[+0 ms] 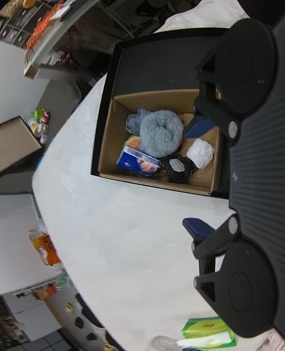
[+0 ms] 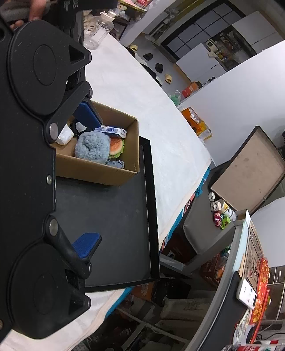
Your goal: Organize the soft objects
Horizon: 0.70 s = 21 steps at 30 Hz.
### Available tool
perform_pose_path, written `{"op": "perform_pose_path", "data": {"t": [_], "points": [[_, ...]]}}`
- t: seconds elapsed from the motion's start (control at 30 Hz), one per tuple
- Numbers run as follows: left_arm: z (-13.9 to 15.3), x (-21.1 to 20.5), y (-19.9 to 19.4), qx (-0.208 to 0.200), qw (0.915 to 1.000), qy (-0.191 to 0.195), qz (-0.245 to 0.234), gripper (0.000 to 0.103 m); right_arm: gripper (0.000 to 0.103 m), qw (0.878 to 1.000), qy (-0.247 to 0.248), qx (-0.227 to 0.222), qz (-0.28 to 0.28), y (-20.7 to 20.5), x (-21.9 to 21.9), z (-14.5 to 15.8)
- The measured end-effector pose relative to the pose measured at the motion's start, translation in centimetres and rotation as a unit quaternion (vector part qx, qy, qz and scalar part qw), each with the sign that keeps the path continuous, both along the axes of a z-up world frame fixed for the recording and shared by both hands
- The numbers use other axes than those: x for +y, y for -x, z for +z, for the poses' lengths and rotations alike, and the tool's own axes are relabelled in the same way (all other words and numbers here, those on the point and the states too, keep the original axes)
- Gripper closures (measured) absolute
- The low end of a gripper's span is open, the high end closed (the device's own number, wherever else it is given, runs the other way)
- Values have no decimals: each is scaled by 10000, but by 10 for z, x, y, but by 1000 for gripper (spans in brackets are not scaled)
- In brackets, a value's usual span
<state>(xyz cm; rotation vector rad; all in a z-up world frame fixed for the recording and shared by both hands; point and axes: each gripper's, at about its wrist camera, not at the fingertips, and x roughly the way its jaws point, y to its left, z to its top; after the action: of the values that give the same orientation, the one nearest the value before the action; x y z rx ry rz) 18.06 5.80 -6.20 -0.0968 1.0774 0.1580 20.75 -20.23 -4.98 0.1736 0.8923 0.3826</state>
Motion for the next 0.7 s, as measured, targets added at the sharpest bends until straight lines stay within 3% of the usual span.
{"op": "perform_pose_path", "data": {"t": [0.23,0.7], "points": [[22,-8,13,-121,9997,63,-184,13,0,9998,23,-176,-125,15,-6,14],[59,-16,43,-311,9991,117,-255,8,0,9985,173,-431,-292,46,-17,38]]}}
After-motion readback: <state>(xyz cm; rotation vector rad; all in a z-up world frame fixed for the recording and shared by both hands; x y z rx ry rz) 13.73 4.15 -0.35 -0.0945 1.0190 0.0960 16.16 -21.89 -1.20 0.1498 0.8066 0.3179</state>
